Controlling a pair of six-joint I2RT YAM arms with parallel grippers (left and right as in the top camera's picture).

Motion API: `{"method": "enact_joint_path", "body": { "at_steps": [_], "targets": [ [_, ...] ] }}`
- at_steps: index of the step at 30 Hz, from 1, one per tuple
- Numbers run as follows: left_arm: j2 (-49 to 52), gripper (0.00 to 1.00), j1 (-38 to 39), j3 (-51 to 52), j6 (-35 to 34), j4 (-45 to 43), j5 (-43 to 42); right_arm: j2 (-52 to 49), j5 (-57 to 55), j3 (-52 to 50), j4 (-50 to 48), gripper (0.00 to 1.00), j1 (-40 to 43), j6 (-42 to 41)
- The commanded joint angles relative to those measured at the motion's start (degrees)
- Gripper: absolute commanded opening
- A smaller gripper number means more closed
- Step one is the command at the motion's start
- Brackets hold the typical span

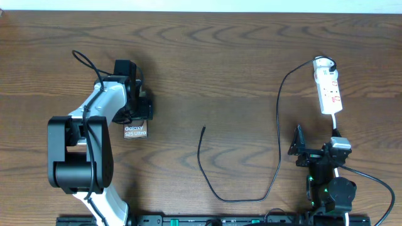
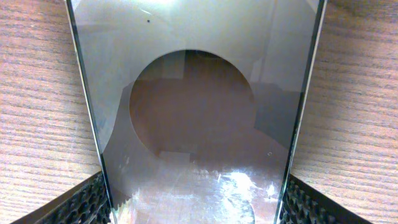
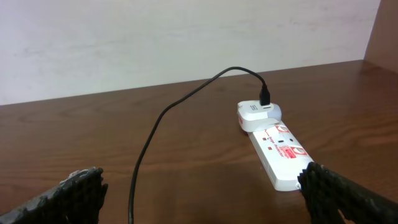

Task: Plug charger to phone and switch on socket
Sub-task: 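Close the left gripper on the phone's edges and secure the grip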

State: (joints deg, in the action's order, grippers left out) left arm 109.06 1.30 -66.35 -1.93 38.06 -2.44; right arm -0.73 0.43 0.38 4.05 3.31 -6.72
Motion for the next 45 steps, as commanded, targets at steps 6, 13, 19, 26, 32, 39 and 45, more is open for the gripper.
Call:
{"method": "enact_joint_path", "body": {
  "at_steps": [6, 13, 19, 26, 32, 39, 45],
  "targets": [
    [1.97, 0.61, 0.13, 2.38, -0.5, 0.15, 1.62, 0.35, 0.33, -0.07, 0.24, 0.99, 0.35, 0.79],
    [1.97, 0.49, 0.13, 2.38, -0.5, 0.13, 1.62, 0.35, 0.33, -0.07, 0.24, 0.99, 0.35, 0.79],
    [1.97, 0.41, 0.13, 2.38, -0.5, 0.13, 1.62, 0.35, 0.33, -0.07, 0.24, 0.99, 0.35, 0.79],
    [1.97, 0.38, 0.13, 2.38, -0.5, 0.09, 1.62, 0.35, 0.33, -0.07, 0.24, 0.99, 0.35, 0.79],
    [1.97, 0.29, 0.13, 2.38, -0.5, -0.04, 1.62, 0.35, 0.33, -0.07, 0.24, 0.99, 0.35, 0.79],
    [1.97, 0.19, 0.13, 2.38, -0.5, -0.02, 1.62, 0.35, 0.33, -0.07, 0.24, 0.99, 0.35, 0.79],
    [1.97, 0.08, 0.13, 2.38, -0.52, -0.02, 1.62, 0.35, 0.33, -0.07, 0.24, 0.99, 0.35, 0.79]
  ]
}}
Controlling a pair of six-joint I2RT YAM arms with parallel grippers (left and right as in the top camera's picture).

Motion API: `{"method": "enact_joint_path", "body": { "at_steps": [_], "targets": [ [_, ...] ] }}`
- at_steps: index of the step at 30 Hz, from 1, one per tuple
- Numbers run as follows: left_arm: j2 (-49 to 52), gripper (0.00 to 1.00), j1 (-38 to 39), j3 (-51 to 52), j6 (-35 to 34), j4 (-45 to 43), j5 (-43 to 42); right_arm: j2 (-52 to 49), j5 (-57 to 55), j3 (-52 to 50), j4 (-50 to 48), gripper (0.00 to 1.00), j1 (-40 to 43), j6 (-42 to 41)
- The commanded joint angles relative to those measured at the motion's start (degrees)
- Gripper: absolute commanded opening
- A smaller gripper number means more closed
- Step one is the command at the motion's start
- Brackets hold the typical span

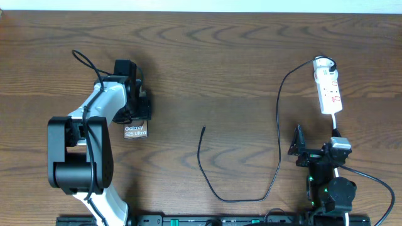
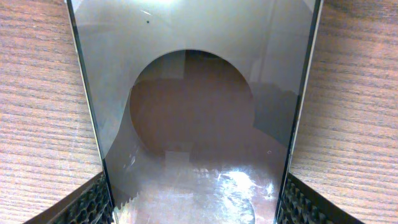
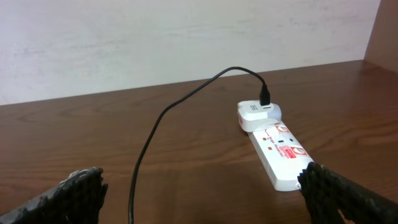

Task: Plug charger to phone and switch on socket
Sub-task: 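Close the left gripper on the phone's edges and secure the grip, then lift the phone with the left gripper and tilt it upright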

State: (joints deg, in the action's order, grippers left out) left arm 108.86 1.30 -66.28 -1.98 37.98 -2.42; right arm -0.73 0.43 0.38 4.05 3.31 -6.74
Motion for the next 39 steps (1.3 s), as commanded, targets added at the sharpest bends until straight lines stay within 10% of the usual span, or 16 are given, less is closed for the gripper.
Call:
{"method": "enact_joint_path", "body": {
  "at_steps": [1, 28, 39],
  "targets": [
    [2.16, 0.08, 0.13, 2.32, -0.46, 0.04, 1.6, 0.35, 0.33, -0.07, 0.24, 0.99, 0.35, 0.81],
    [-23.26, 0.08, 0.13, -1.62, -5.84, 0.96, 0.7, 0.35, 0.33, -0.07, 0.24, 0.99, 0.35, 0.81],
    [-25.73, 0.07, 0.11, -1.62, -23.5, -0.22, -28.37, 0.35, 0.33, -0.07, 0.24, 0.99, 0.35, 0.81]
  ]
}}
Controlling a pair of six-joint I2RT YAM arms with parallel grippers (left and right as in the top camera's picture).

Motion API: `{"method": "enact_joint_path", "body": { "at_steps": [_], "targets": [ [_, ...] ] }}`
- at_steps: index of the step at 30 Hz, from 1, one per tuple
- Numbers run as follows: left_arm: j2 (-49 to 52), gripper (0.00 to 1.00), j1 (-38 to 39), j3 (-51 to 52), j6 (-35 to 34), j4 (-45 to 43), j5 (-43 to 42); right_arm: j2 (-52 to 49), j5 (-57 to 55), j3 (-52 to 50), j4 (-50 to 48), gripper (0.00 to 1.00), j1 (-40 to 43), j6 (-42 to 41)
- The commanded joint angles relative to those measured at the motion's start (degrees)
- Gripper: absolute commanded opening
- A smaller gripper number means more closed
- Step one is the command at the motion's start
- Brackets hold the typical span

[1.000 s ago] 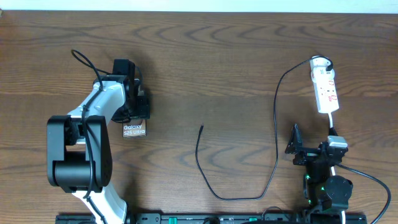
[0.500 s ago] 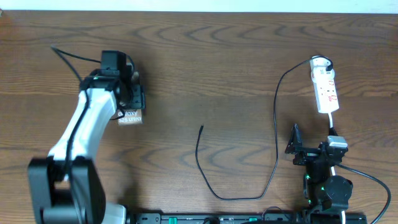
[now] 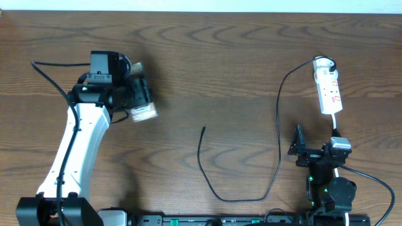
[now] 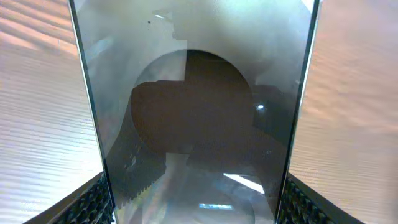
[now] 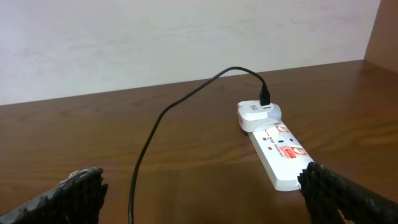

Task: Plug charger to phone and switch on socket
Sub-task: 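Lift the phone with the left gripper and tilt it upright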

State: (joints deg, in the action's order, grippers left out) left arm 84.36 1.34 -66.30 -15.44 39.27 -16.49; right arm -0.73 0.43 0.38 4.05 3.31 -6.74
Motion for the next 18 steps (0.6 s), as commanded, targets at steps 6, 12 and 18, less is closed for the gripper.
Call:
{"method": "enact_joint_path", "body": {
  "at_steps": [6, 12, 18],
  "targets": [
    [-1.22, 0.08, -0.92, -1.6, -26.05, -4.09, -32.68, 0.35, 0.33, -0.07, 0.24, 0.99, 0.35, 0.81],
    [-1.22, 0.07, -4.28, -1.6, -53.35, -4.2, -51.01, 0.35, 0.33, -0.07, 0.24, 0.99, 0.35, 0.81],
    [-1.22, 0.08, -6.95, -1.6, -63.39, -4.22, -56.61, 0.35, 0.33, -0.07, 0.24, 0.99, 0.35, 0.81]
  ]
}}
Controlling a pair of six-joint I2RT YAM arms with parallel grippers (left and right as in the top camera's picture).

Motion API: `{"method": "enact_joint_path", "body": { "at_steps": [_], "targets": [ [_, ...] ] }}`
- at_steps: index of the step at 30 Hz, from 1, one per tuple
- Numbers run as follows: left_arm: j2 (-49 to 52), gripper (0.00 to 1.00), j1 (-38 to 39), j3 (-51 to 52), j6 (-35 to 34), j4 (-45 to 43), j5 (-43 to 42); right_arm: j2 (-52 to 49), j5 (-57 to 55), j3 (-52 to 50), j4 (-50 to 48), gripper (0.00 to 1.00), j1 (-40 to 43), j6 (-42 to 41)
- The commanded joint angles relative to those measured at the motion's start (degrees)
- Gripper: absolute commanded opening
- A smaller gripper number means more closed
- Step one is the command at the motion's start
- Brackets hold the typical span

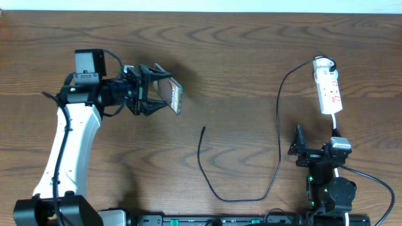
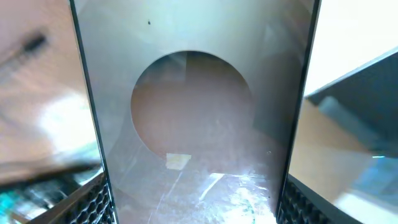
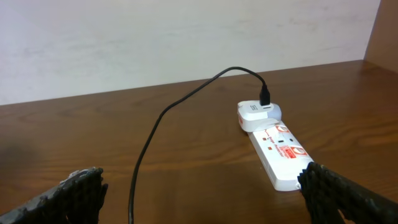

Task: Plug charger to phone and switch on socket
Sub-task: 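Lift the phone with the left gripper and tilt it upright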

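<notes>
My left gripper (image 1: 157,98) is shut on the phone (image 1: 174,97) and holds it above the table at the left, turned partly on its edge. In the left wrist view the phone's glossy face (image 2: 193,112) fills the frame between the two fingers (image 2: 90,202). The black charger cable (image 1: 279,144) runs from the white adapter (image 3: 258,115) in the white power strip (image 1: 330,91) to its free end (image 1: 203,129) at mid-table. My right gripper (image 3: 205,199) rests open near the front right, with the cable (image 3: 140,168) passing between its fingers.
The brown wooden table (image 1: 239,56) bears only the cable and the power strip (image 3: 280,152). A pale wall rises behind the table's far edge in the right wrist view. A dark rail runs along the front edge (image 1: 207,221).
The left gripper has moved to the right with the phone, and the phone has turned from roughly flat to partly on edge. The right arm and the cable are unchanged.
The phone first lay flat on the table at the left with my left gripper's fingers at its sides. It stayed so at the second moment. Then it was off the table in the shut gripper, and now it is farther right and tilted.
</notes>
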State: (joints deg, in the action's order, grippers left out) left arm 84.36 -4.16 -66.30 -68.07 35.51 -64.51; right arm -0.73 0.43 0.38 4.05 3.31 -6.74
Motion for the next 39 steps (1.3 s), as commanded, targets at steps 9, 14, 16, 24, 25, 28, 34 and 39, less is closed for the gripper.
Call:
{"method": "enact_joint_path", "body": {
  "at_steps": [9, 14, 16, 24, 25, 28, 34, 39],
  "targets": [
    [-1.22, 0.08, -2.75, -1.6, -12.85, -0.46, -8.57, 0.35, 0.33, -0.07, 0.24, 0.99, 0.35, 0.81],
    [-1.22, 0.07, -2.75, -1.6, -13.09, -0.46, -8.57, 0.35, 0.33, -0.07, 0.24, 0.99, 0.35, 0.81],
    [-1.22, 0.08, -2.8, -1.6, -13.09, -0.46, -8.57, 0.35, 0.33, -0.07, 0.24, 0.99, 0.35, 0.81],
    [-1.22, 0.08, -2.8, -1.6, -13.29, -0.46, -8.57, 0.35, 0.33, -0.07, 0.24, 0.99, 0.35, 0.81],
    [-1.22, 0.07, -2.8, -1.6, -13.29, -0.46, -8.57, 0.35, 0.33, -0.07, 0.24, 0.99, 0.35, 0.81],
    [-1.22, 0.07, -2.8, -1.6, -13.29, -0.46, -8.57, 0.35, 0.33, -0.07, 0.24, 0.99, 0.35, 0.81],
    [-1.22, 0.08, -2.8, -1.6, -13.27, -0.46, -8.55, 0.35, 0.33, -0.07, 0.24, 0.99, 0.35, 0.81],
    [-1.22, 0.08, -2.8, -1.6, -12.7, -0.48, -7.45, 0.35, 0.33, -0.07, 0.24, 0.99, 0.35, 0.81]
  ]
}}
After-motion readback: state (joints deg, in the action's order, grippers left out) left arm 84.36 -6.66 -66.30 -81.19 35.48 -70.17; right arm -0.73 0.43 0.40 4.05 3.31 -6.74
